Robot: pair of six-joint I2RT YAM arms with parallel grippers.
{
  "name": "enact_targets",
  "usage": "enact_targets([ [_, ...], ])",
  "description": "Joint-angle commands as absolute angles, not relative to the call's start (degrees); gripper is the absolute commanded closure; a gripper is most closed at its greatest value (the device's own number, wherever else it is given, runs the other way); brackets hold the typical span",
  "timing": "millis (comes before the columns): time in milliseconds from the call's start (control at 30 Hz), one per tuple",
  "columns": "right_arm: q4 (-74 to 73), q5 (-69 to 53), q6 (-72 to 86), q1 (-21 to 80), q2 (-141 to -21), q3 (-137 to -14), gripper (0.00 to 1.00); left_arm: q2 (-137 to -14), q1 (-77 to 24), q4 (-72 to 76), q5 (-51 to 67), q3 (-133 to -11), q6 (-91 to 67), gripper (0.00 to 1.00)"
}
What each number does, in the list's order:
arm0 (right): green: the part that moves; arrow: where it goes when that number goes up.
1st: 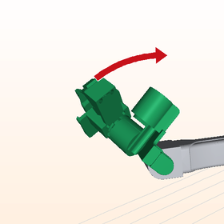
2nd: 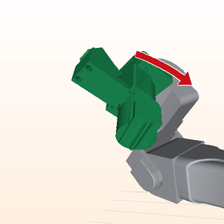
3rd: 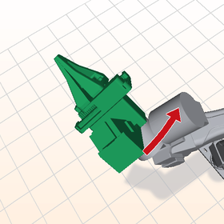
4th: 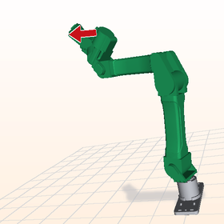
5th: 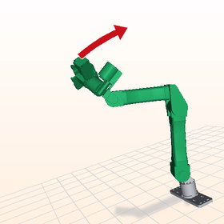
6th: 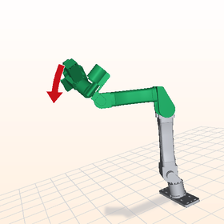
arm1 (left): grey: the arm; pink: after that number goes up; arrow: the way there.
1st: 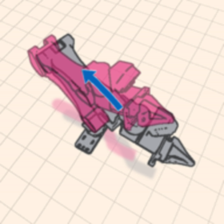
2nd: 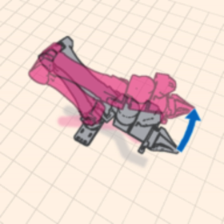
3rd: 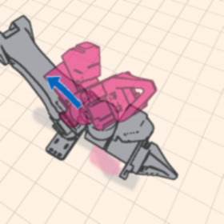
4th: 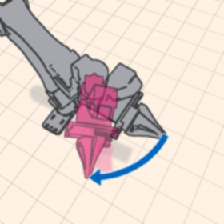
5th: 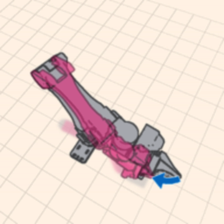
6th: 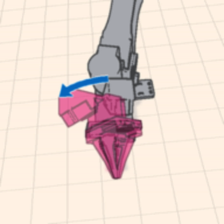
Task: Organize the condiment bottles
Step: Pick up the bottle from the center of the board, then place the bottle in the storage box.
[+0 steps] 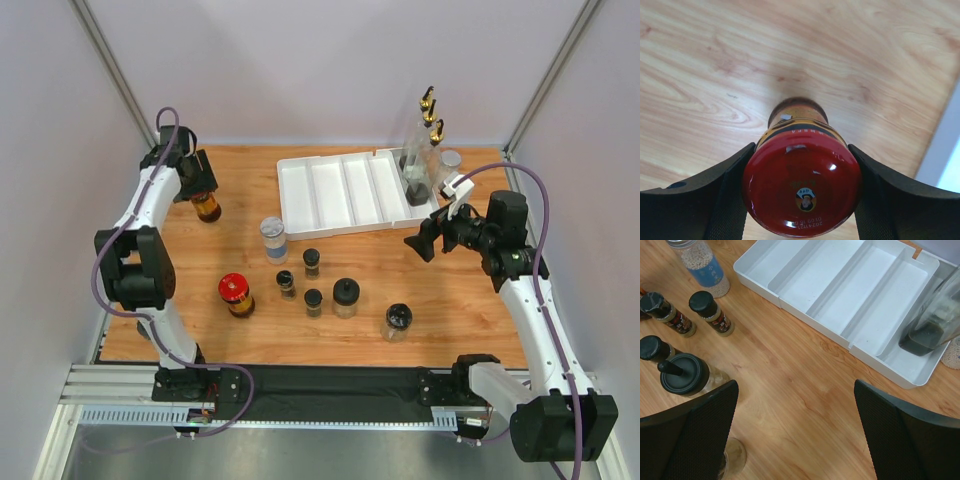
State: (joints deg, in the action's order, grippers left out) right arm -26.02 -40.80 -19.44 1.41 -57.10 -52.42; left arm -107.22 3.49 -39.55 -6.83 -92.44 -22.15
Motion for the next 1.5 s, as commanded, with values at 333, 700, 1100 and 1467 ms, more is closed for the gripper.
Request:
enact_targets([
  [333,-25.84,-40.43,-20.39,1.23,-55.37,-53.26,0.0,-98.79,-1.56,-30.32,7.38,-98.61,-13.36,1.0],
  [700,-25.84,-40.43,-20.65,1.23,-55.11,-53.26,0.0,-102.39,-9.75,-33.75,8.35,-108.09,-11.17,1.0],
  [1100,-26.02,-40.34,-20.83,1.14,-54.76,-53.26,0.0,-108.72,-18.19,-35.86,8.44,-117.24,-9.67,1.0],
  [1467,-26.1,-40.25,-21.18,1.23,-54.58,-53.35,0.0,-117.85,-26.19,-34.9,7.82,-127.08,-9.4,1.0],
])
